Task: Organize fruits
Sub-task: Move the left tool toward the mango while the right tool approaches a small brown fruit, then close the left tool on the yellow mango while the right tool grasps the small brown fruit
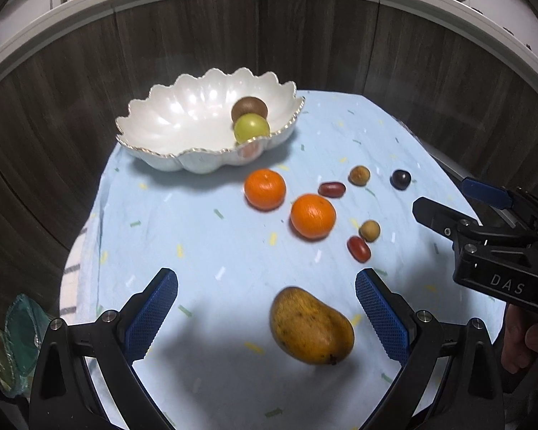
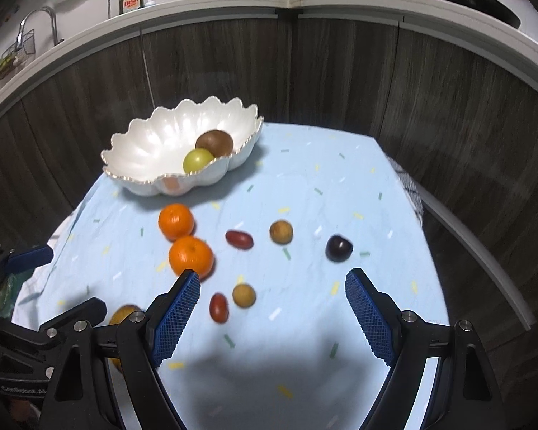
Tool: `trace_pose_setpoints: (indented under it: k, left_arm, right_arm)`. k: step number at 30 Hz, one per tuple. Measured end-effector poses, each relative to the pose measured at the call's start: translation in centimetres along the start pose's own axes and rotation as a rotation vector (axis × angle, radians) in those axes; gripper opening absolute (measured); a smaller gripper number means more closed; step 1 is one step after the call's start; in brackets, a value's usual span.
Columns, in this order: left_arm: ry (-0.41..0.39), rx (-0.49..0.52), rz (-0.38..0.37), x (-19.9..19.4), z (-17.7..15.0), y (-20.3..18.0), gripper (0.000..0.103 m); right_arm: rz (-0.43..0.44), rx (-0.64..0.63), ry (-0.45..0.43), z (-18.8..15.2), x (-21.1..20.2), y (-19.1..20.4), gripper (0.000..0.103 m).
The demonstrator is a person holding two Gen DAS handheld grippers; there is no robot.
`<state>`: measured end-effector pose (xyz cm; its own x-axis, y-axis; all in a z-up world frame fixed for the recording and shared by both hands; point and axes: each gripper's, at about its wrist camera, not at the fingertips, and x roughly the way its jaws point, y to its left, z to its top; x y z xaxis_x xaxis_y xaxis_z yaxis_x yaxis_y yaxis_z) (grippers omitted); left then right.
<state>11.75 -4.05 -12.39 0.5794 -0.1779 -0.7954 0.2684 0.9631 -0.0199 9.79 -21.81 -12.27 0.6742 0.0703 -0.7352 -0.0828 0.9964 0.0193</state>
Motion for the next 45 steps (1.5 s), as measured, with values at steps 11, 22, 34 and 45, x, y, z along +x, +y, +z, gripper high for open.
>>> trace_pose_setpoints:
  k: [11,22,34,45]
  left_arm:
    - [0.063,0.005,-0.022,1.7,-1.8,-1.1,0.101]
    - [0.141,0.006,-0.048,4.0,-2.7,-1.8,0.097]
    - [0.206,-0.015,-0.075,6.1,-3.5,-1.8,0.082]
    - [0.193,-0.01,-0.098,6.3,-3.3,-1.9,0.073]
  right_arm:
    - [0.012,0.035,0.034,-2.6,0.9,-0.6,0.084]
    - [0.012,0.071,0.045,-3.5,1.7,-1.5,0.084]
    - [-0.001,0.053,0.048,-2.7,4.3,-1.3,0.084]
    - [0.062,0.062,0.089,-1.3,7.3,-0.1,0.058]
